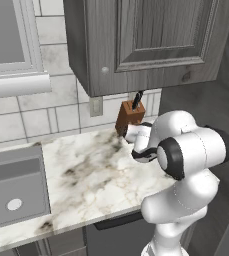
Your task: Take the bottled waters from the counter and place them in the freezer to freeze. Close the freezer door after placing the bottles.
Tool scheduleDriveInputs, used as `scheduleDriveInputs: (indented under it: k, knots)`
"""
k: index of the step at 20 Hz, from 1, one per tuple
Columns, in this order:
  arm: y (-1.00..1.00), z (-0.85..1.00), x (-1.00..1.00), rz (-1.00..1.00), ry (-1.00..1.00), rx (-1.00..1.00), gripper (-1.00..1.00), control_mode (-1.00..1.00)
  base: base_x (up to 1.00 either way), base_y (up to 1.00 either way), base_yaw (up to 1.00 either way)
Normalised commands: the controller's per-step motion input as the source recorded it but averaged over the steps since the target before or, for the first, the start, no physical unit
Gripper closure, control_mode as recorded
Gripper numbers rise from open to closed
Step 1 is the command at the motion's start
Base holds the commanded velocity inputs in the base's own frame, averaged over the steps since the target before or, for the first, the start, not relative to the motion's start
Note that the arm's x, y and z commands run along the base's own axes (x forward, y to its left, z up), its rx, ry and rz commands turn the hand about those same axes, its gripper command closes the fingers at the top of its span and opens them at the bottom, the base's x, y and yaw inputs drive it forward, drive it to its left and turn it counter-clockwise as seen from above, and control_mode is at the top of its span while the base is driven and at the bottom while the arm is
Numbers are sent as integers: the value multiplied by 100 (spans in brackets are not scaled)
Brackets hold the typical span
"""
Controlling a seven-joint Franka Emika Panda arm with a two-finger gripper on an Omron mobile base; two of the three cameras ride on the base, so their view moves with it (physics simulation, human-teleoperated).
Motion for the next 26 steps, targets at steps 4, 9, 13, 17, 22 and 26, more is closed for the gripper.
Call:
scheduleDriveInputs:
  k: [4,9,13,17,22,26]
  knots:
    - [3,11,0,0,0,0,100,-100,0,0,0]
    - [23,73,0,0,-3,-4,100,-100,0,0,0]
    - [18,100,0,0,-6,-8,100,-100,0,0,0]
    - [40,93,-1,0,-3,-14,100,-100,0,0,0]
    - [47,80,-15,7,-17,-21,100,-100,0,0,0]
    - [23,29,-11,1,-13,-13,100,-100,0,0,0]
